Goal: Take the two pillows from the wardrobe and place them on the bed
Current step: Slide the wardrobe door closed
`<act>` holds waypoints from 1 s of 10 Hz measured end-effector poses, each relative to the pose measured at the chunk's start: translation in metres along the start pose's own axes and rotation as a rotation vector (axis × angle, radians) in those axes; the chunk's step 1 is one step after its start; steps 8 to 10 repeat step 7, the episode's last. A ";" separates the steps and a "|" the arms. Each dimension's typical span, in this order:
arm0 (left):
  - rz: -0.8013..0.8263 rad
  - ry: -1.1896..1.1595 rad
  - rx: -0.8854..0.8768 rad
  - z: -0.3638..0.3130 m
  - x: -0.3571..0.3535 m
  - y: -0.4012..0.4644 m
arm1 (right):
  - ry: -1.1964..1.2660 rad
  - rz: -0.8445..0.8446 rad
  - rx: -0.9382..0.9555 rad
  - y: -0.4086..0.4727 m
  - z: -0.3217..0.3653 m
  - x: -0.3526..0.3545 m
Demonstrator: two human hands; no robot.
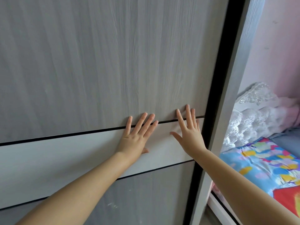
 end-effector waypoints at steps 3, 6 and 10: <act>-0.016 -0.035 0.004 -0.027 -0.001 0.014 | -0.017 -0.060 0.008 -0.003 -0.030 0.007; -0.101 -0.043 0.000 -0.030 0.023 0.022 | -0.018 -0.032 0.017 -0.005 -0.028 0.018; -0.142 -0.254 -0.099 -0.037 0.024 -0.021 | 0.173 -0.176 -0.024 -0.003 -0.024 0.072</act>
Point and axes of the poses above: each hand's wrist, its own y-axis towards the middle knuckle, its own x-axis out of the back of the hand, z = x × y, the point moved 8 cm from there along y, towards the middle knuckle, and after that the axes turned 12 degrees about x, right-handed, at the moved point
